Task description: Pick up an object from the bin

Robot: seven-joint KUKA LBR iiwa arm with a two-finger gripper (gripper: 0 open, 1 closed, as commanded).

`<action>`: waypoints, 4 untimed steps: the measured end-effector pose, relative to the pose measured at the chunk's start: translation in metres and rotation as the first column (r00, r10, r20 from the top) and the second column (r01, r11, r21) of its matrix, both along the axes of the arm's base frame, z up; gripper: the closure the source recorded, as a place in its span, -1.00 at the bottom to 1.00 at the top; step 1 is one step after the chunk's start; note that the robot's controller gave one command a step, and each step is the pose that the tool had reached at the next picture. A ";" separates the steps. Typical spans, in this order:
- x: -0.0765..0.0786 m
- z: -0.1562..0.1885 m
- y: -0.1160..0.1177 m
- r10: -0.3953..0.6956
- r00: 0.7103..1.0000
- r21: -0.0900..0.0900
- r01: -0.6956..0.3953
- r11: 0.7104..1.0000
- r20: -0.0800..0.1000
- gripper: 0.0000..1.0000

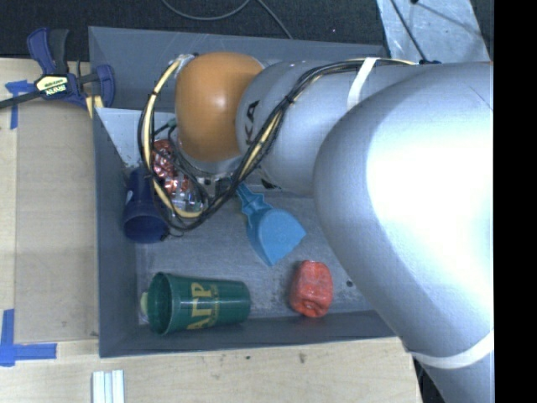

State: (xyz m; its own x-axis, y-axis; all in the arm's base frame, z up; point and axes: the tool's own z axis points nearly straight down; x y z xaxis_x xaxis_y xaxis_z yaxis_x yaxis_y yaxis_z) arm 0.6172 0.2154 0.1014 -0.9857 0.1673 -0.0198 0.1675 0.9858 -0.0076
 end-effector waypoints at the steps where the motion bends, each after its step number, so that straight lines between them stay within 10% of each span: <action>1: -0.002 -0.022 -0.155 0.071 0.997 0.018 -0.071 0.997 0.002 1.00; 4: 0.000 -0.020 -0.187 0.076 0.997 0.016 -0.076 0.997 0.006 1.00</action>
Offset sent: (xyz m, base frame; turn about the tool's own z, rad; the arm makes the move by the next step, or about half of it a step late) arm 0.0000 0.0000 0.0000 0.0000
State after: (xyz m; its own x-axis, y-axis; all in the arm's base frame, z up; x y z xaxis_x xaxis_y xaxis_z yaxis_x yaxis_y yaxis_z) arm 0.6167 0.0287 0.0816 -0.9955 0.0922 -0.0231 0.0921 0.9957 0.0087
